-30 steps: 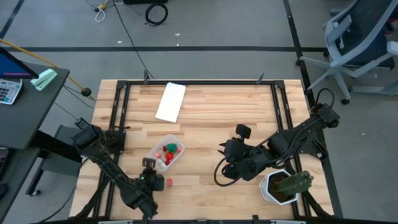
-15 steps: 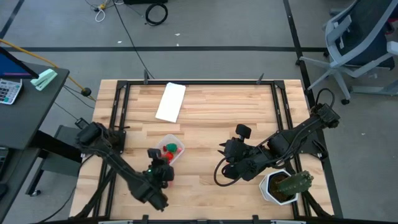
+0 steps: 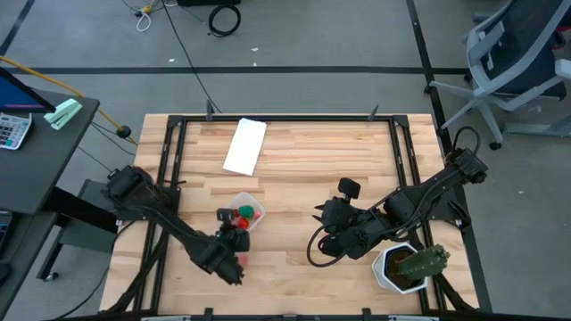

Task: Pick and placing Produce into tupperware
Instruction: Put the strawberry into the transparent bin

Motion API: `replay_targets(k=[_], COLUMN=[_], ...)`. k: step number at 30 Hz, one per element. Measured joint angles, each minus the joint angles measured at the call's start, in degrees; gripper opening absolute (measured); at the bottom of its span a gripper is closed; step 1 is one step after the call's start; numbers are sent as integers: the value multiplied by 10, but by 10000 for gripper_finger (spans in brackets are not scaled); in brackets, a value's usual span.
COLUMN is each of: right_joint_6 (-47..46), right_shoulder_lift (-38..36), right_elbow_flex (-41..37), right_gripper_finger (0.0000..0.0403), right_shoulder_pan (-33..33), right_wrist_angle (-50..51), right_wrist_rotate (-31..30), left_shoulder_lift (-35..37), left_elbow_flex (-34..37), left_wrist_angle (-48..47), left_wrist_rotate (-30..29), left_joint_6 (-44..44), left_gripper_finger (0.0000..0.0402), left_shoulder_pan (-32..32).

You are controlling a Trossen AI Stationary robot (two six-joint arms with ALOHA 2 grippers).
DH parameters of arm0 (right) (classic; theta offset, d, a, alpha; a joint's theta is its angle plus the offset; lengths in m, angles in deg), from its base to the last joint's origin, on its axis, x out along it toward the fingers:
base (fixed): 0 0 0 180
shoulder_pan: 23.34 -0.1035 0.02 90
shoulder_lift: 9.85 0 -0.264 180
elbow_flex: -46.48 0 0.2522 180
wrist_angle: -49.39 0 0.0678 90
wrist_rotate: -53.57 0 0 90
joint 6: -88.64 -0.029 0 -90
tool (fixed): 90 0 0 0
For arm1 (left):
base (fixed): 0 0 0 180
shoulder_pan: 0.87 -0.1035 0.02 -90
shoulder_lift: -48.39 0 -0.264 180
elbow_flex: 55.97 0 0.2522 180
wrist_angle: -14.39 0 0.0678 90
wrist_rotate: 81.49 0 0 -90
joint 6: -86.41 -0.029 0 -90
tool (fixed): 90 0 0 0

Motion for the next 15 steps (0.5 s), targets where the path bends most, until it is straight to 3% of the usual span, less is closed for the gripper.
replay_targets(k=[9, 15], right_joint_6=[0, 3], right_shoulder_lift=[0, 0], right_elbow_flex=[0, 0], right_gripper_finger=[106, 106], right_shoulder_pan=[0, 0], right_wrist_angle=[0, 0], right_wrist_rotate=[0, 0], left_shoulder_lift=[158, 271], left_elbow_flex=[89, 207], left_wrist_angle=[34, 228], left_wrist_rotate=[39, 118], left_joint_6=[-27, -95], left_gripper_finger=[3, 3], left_shoulder_pan=[-35, -81])
